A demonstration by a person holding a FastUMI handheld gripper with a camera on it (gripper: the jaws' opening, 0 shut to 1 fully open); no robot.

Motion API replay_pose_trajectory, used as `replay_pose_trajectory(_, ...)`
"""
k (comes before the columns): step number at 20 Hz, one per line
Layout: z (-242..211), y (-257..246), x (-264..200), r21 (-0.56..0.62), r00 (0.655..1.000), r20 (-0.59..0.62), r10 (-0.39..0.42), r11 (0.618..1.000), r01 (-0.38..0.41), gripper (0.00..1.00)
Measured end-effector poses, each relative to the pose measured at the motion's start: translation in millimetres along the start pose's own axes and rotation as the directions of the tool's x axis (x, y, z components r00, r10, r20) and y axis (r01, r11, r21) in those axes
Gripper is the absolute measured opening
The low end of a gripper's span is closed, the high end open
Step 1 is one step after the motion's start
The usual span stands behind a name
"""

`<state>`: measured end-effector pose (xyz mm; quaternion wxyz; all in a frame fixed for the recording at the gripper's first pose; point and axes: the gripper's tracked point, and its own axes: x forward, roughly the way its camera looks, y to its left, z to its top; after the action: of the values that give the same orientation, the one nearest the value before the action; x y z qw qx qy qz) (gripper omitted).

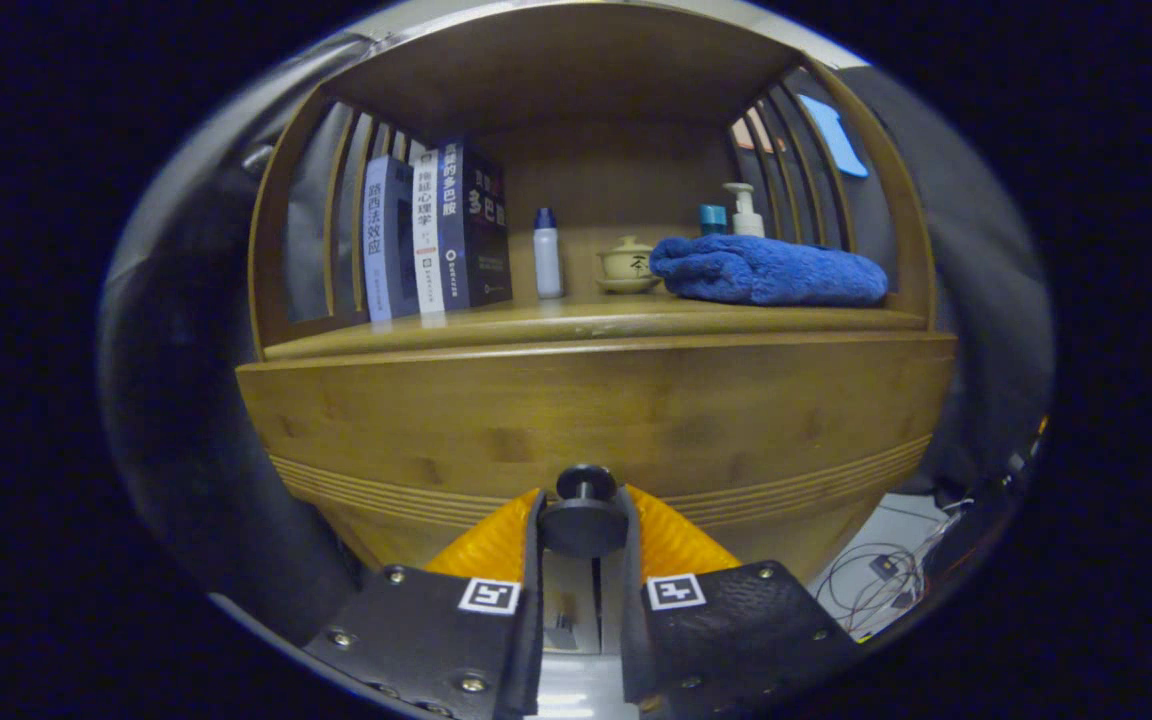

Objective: Pull open the drawer, take out the items inside it, and place them on the countertop above the cabinet.

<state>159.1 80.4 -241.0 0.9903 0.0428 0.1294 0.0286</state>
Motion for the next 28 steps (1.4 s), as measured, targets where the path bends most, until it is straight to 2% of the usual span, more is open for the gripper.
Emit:
replay_pose_trajectory(5, -15.1, 2.7, -60.5, -0.006, 1.0, 0.028, 0.003, 1.0, -0.003, 0.32)
replay_pose_trajectory(9, -30.8, 4.7, -102.3, -0.061, 0.999, 0.043, 0.022, 0.998, -0.02, 0.32)
replay_pose_trajectory(13, -36.4, 7.6, -117.4, -0.064, 0.999, 0.031, 0.022, 0.998, -0.02, 0.32)
replay_pose_trajectory(18, -41.4, 1.1, -154.9, -0.087, 0.998, 0.061, -0.026, 0.996, 0.031, 0.32)
replay_pose_trajectory(19, -27.9, -2.9, -167.0, -0.08, 0.993, 0.113, -0.036, 0.996, 0.045, 0.25)
replay_pose_trajectory(20, -20.9, -9.2, -135.2, -0.06, 0.989, 0.144, -0.021, 0.998, 0.03, 0.18)
replay_pose_trajectory(21, -18.0, 5.2, -158.5, -0.071, 0.992, 0.128, 0.01, 0.997, -0.001, 0.1)
replay_pose_trajectory(22, -15.4, 9.2, -159.9, -0.097, 0.993, 0.116, 0.031, 0.995, -0.019, 0.03)
replay_pose_trajectory(24, -9.9, 22.0, -176.2, -0.114, 0.988, 0.149, 0.044, 0.993, -0.027, 0.03)
replay_pose_trajectory(28, 5.5, 37.0, -183.1, -0.167, 0.989, 0.139, 0.057, 0.985, -0.033, 0.05)
